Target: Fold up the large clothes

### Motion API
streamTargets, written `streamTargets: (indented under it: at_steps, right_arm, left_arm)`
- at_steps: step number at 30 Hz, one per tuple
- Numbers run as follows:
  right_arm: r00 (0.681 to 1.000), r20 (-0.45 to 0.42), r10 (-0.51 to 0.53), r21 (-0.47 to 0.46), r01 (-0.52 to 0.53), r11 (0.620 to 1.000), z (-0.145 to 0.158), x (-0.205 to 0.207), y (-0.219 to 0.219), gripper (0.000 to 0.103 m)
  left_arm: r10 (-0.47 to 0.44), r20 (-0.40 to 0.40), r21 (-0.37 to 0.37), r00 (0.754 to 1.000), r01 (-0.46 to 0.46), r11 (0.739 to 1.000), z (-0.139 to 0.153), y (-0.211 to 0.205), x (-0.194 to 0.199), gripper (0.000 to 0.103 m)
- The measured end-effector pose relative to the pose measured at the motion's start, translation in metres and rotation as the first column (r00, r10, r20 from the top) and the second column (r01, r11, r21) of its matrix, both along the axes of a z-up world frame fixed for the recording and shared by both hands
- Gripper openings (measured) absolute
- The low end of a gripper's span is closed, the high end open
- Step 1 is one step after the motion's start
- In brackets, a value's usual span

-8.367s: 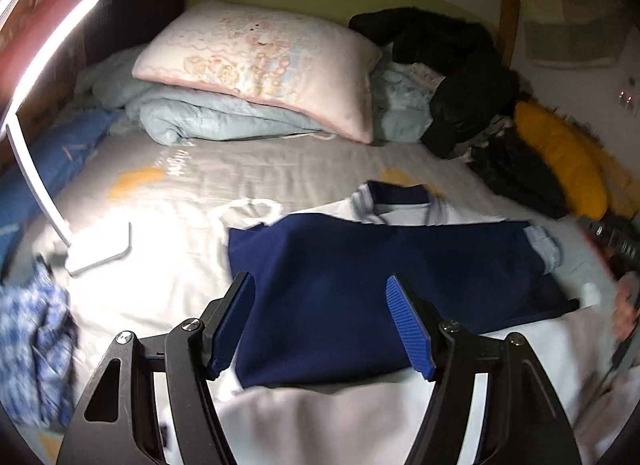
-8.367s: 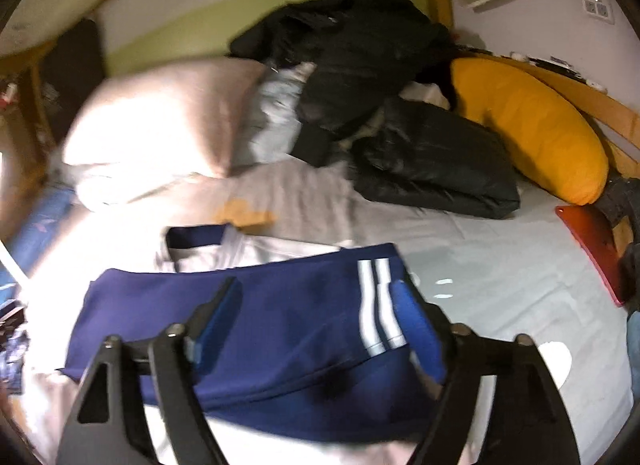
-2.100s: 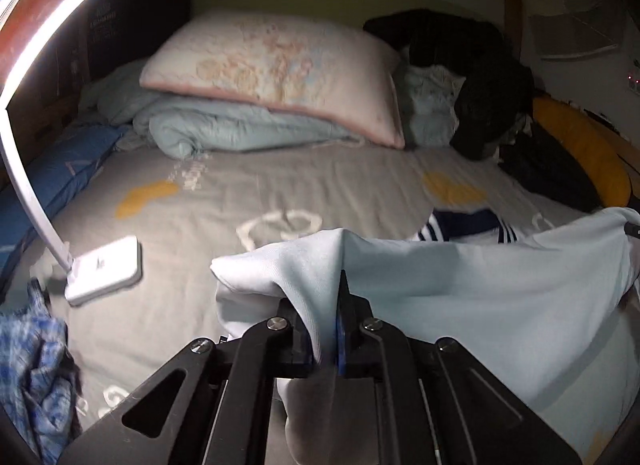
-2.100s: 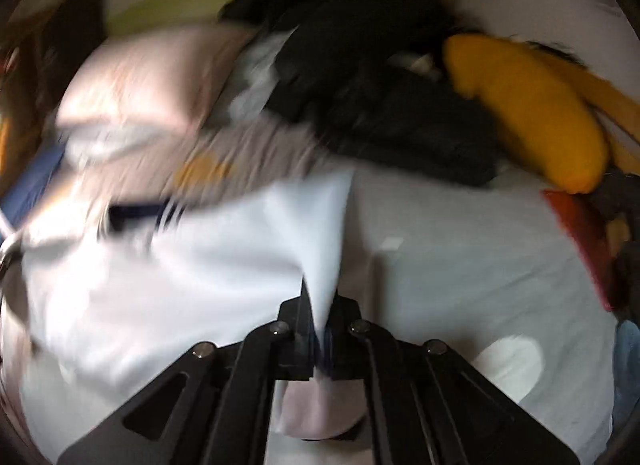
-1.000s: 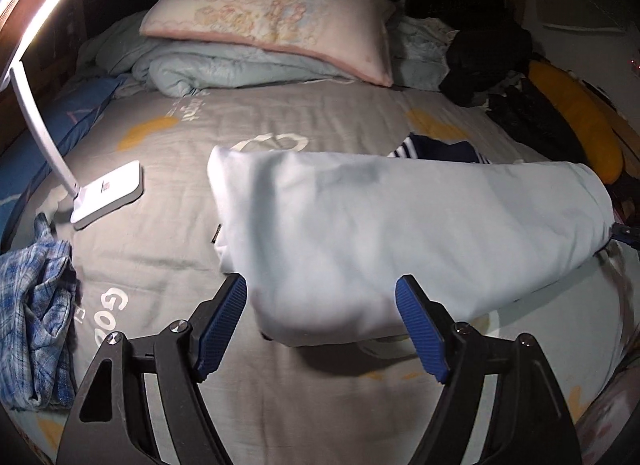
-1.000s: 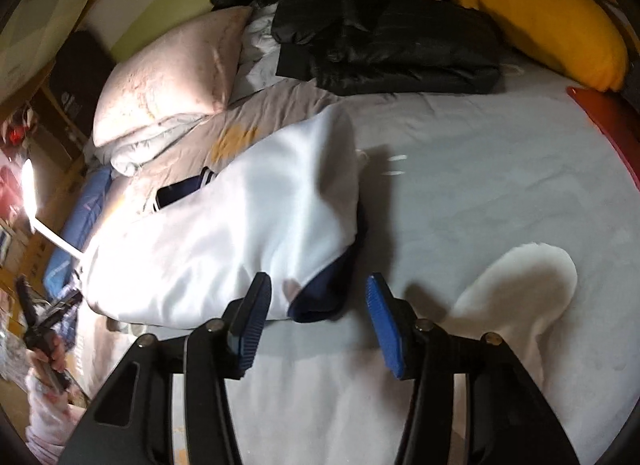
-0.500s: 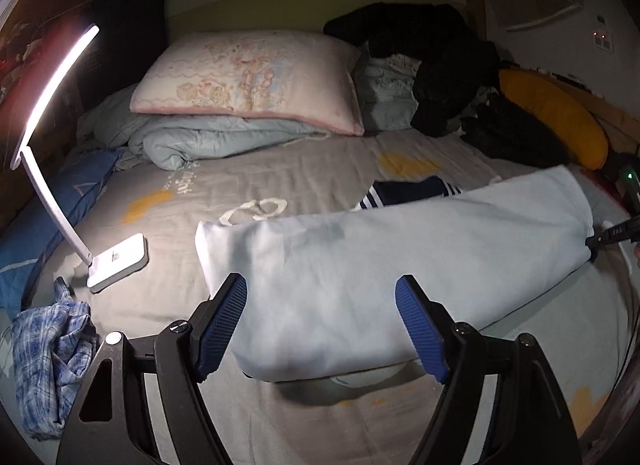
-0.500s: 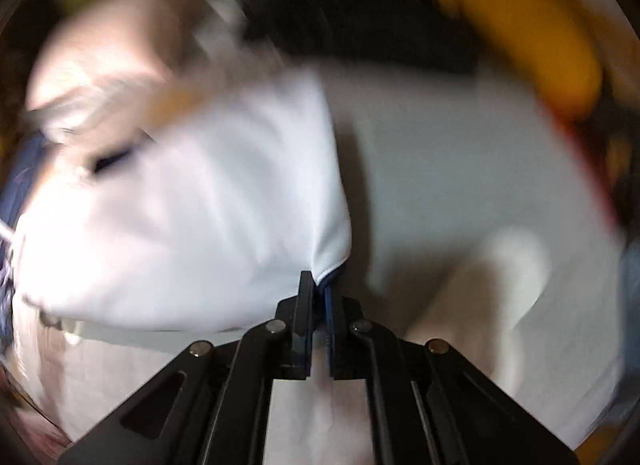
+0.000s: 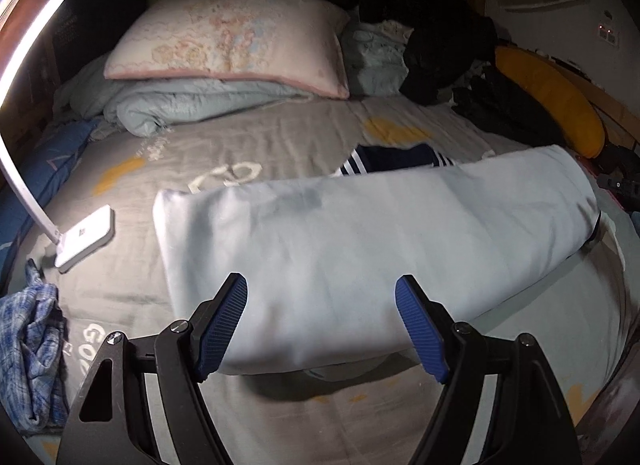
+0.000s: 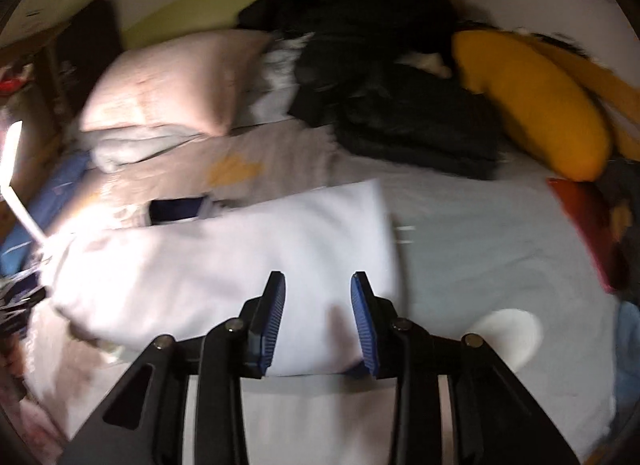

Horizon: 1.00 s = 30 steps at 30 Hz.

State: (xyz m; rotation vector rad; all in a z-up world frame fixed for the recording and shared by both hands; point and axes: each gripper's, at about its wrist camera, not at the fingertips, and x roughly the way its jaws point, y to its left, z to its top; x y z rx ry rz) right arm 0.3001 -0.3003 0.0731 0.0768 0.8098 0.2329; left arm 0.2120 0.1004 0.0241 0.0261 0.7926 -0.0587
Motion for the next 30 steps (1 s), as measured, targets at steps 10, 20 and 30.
streamTargets:
  at_steps: [10,20,30]
  right_arm:
    - [0.986,-0.164,-0.042,-0.177,0.013,0.984,-0.066,0.055,0.028,0.093]
    - [0.981,-0.190,-0.043,-0.224,0.000,0.975,-0.069,0.063,0.032,0.098]
    - [0.992,-0.040,-0.120,0.046,0.122,0.991,-0.009,0.016,-0.009,0.098]
  left_arm:
    - [0.038,-0.197,0.022,0.980,-0.035,0.999,-0.053,-0.006,0.044,0.086]
    - [0.053,-0.252,0.063,0.966,-0.038,0.997,-0.067,-0.006,0.043,0.095]
    - [0.052,-0.074,-0.068,0.996,-0.057,0.996,-0.010,0.017,0.017,0.094]
